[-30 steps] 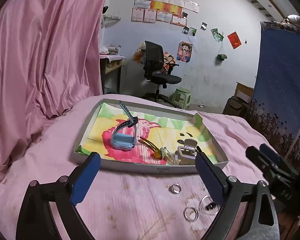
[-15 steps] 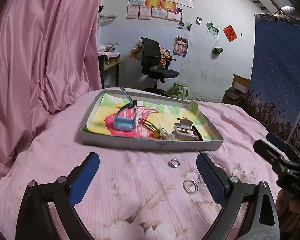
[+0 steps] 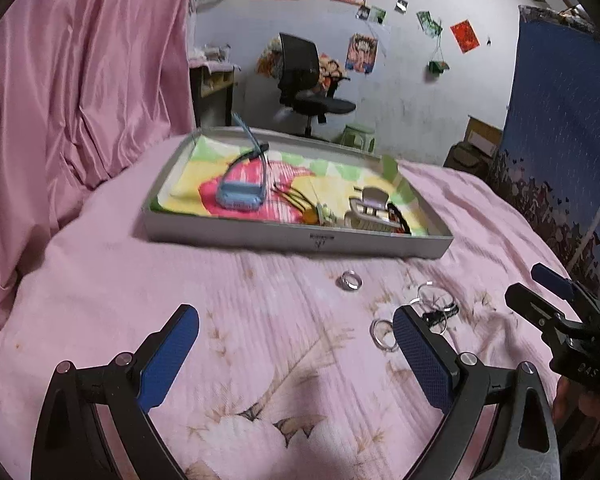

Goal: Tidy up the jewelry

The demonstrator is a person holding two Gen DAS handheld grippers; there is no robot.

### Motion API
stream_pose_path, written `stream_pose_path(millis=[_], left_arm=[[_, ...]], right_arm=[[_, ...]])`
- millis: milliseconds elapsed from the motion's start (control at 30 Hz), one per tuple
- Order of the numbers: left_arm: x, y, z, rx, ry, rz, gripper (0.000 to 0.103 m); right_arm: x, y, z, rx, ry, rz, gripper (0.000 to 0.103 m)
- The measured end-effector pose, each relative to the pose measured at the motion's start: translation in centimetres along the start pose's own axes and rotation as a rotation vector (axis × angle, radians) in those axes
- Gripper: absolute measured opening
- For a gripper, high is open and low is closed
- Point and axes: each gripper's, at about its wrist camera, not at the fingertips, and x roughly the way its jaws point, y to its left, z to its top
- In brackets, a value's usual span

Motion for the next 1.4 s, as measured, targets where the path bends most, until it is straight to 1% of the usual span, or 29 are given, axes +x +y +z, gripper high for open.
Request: stream_pose_path(millis=[200,367,433,500,533,567,633,667,700,833,867,933,1067,1167,1267,1400], left_arm=[[1.2,-0.5,-0.3,0.015,0.057,-0.015,0.098],[2.1,-0.3,-0.4,0.010,0.097,-0.053,0.097],[2.2,-0.4,-0.4,0.010,0.107,-0.072,0.091],[2.6,-0.6,-0.4,0.017,0.122,-0.095,0.084],[2.7,-0.8,-0.5,0.023,0.130,-0.109,0.080],[3.0,-1.0,-0.5,0.030,0.138,-0.127,0.077],[3.3,-1.3,-0.5,0.036,0.155,-0.158,0.068],[3.5,-1.5,-0.5,0.038,0.161,-0.175,0.066],[3.7,-1.7,-0.4,0.039,0.168,-0.192,0.062],[4.8,-2.2,-0.2,0.025,0.196,-0.252,0.048],[5.1,-2.3,-0.1,0.019,0.201,-0.263,0.046],[5.6,-2.4,0.1,0.008,0.212,-0.288,0.039],[6.5,-2.9,0.0,0.010,0.244,-0.319,0.033],[7.3,-3.3,-0.3,0.024,0.282,-0.328,0.032],[8.2,-3.7,-0.6,0.038,0.331,-0.320,0.032],[8.2,-3.6,-0.7,0.035,0.338,-0.326,0.032]], right_arm=[[1.1,-0.4,-0.4,0.016,0.074,-0.012,0.090],[2.1,-0.5,-0.8,0.013,0.134,-0.021,0.090],[2.4,-0.5,-0.9,0.016,0.149,-0.016,0.087],[2.8,-0.6,-1.0,0.022,0.165,-0.008,0.076],[3.0,-0.7,-1.1,0.027,0.174,-0.001,0.073],[3.2,-0.7,-1.1,0.030,0.181,0.003,0.068],[3.6,-0.8,-1.2,0.034,0.199,0.017,0.064],[3.7,-0.7,-1.3,0.034,0.205,0.024,0.060],[4.0,-0.7,-1.3,0.033,0.211,0.030,0.056],[4.9,-0.4,-1.4,0.028,0.241,0.056,0.048],[5.1,-0.4,-1.4,0.027,0.245,0.060,0.045],[5.5,-0.2,-1.4,0.025,0.255,0.070,0.042],[6.5,0.2,-1.2,0.013,0.270,0.073,0.033],[7.2,0.2,-1.0,0.016,0.282,0.075,0.033],[7.9,0.1,-0.9,0.030,0.293,0.079,0.033],[8.9,-0.3,-0.7,0.058,0.311,0.084,0.033]])
